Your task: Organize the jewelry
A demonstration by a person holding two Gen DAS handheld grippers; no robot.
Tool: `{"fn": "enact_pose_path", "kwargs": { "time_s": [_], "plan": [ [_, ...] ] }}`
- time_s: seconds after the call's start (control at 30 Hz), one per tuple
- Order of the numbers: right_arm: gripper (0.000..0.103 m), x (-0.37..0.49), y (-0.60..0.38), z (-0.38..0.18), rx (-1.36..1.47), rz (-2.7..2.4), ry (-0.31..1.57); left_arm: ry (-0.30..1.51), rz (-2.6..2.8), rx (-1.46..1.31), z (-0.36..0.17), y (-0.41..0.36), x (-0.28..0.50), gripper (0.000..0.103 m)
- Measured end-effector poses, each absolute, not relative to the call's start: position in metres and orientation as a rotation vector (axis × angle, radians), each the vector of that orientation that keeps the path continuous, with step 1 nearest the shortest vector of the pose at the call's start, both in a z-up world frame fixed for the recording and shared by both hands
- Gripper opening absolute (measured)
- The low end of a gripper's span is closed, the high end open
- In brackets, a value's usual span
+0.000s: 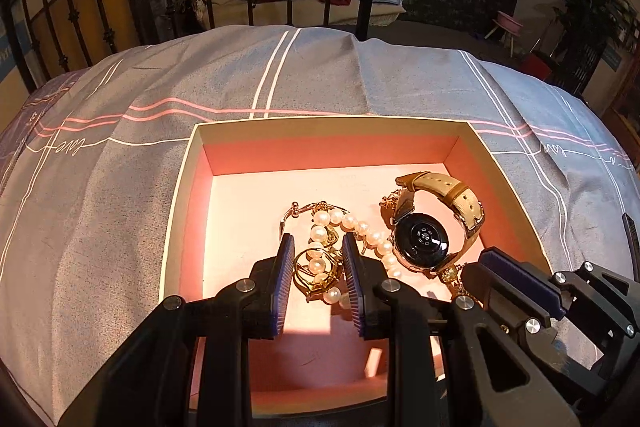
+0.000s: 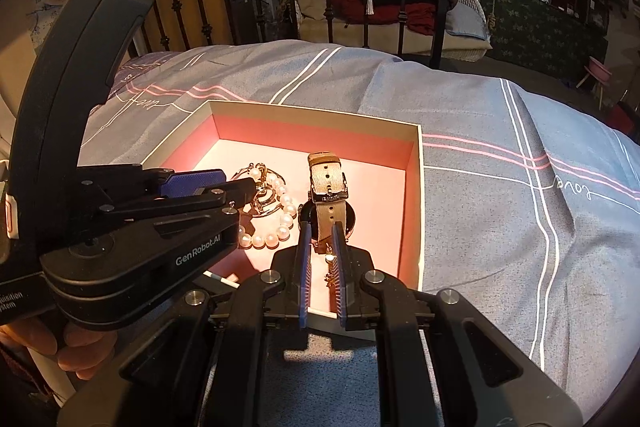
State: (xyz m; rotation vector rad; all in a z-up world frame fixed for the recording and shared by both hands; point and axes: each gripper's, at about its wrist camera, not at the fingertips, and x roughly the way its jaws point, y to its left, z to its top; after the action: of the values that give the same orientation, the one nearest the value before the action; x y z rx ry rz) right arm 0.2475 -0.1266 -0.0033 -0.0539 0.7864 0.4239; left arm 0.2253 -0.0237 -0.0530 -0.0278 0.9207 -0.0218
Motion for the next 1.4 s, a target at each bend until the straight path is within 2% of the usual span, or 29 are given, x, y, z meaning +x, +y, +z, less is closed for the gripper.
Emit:
{"fn": "enact_pose_path", "kwargs": {
  "time_s": [0.13,0.2,0.27,0.33,0.4,0.47,0.5,0.53,0.57,0.67,1.03,1.4],
  "plan": [
    [0.013,0.247,-0.125,-0.003,-0.069,0.424,0.786,0.919,-0.013,-0.030,-0.048,-0.023,0.223,0.028],
    [0.027,0.245,-0.125,-0.001,-0.073,0.420,0.778,0.917,-0.014,-0.037,-0.045,-0.021,0.220,0.032],
    [0.062,0.239,-0.127,0.002,-0.080,0.410,0.753,0.904,-0.006,-0.040,-0.039,-0.020,0.215,0.040],
    [0.067,0.232,-0.127,0.006,-0.093,0.407,0.730,0.883,-0.011,-0.055,-0.030,-0.018,0.207,0.043],
    [0.070,0.225,-0.128,0.008,-0.105,0.390,0.708,0.844,-0.010,-0.075,-0.019,-0.014,0.194,0.051],
    [0.088,0.214,-0.133,0.012,-0.098,0.369,0.673,0.793,-0.011,-0.095,-0.007,-0.009,0.177,0.066],
    [0.093,0.208,-0.138,0.015,-0.089,0.350,0.645,0.761,-0.014,-0.104,-0.001,-0.007,0.168,0.070],
    [0.097,0.201,-0.143,0.018,-0.075,0.336,0.614,0.724,-0.017,-0.107,0.004,-0.004,0.156,0.080],
    [0.097,0.195,-0.149,0.022,-0.057,0.324,0.587,0.688,-0.017,-0.102,0.009,-0.003,0.146,0.088],
    [0.097,0.176,-0.168,0.032,-0.004,0.267,0.506,0.595,-0.012,-0.064,0.017,0.000,0.117,0.096],
    [0.097,0.117,-0.213,0.064,0.103,0.179,0.271,0.372,0.013,-0.014,0.033,0.002,0.057,0.096],
    [0.097,0.106,-0.215,0.076,0.101,0.194,0.235,0.363,0.010,0.006,0.033,-0.003,0.050,0.096]
  ]
}}
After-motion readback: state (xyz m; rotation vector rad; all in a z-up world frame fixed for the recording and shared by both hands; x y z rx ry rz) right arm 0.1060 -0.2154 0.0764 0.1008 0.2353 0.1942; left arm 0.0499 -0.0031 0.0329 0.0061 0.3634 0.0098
